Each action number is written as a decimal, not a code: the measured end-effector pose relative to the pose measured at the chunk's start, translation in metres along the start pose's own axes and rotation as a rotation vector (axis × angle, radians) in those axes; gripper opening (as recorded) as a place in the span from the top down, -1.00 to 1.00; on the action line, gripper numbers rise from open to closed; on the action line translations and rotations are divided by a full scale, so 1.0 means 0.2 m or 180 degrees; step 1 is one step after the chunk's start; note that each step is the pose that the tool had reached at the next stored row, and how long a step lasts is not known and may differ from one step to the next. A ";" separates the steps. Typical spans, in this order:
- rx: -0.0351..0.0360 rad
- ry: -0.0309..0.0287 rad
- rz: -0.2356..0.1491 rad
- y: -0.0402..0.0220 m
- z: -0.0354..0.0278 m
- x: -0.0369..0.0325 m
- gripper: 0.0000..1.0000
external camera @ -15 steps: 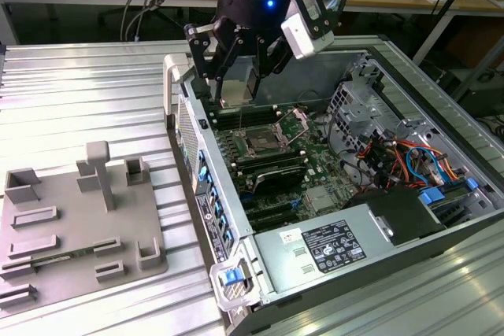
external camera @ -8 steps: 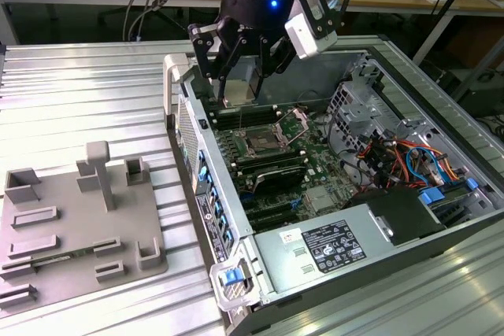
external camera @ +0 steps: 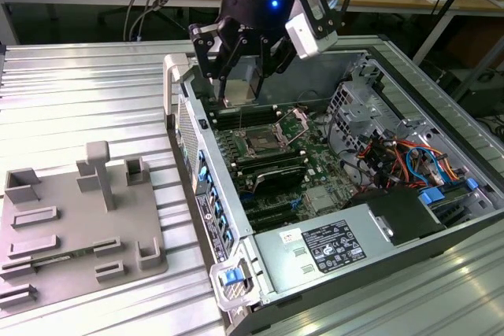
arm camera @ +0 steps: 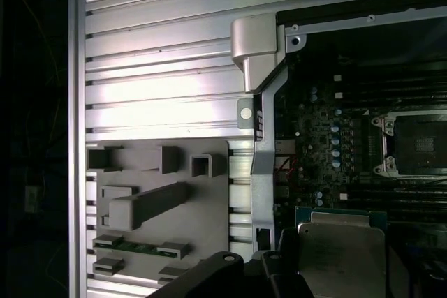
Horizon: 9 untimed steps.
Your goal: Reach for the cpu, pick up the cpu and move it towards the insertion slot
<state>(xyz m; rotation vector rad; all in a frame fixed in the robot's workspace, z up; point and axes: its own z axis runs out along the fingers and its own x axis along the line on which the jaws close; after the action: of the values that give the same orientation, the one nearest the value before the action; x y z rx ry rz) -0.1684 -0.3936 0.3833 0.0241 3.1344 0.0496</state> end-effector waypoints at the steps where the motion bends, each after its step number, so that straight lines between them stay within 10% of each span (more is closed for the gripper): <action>1: 0.0000 0.0000 0.0000 0.000 0.000 -0.003 -0.09; 9: 0.0000 0.0000 0.0000 0.005 0.003 -0.067 -0.09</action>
<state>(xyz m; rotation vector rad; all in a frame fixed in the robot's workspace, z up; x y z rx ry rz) -0.1549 -0.3927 0.3827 0.0243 3.1343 0.0498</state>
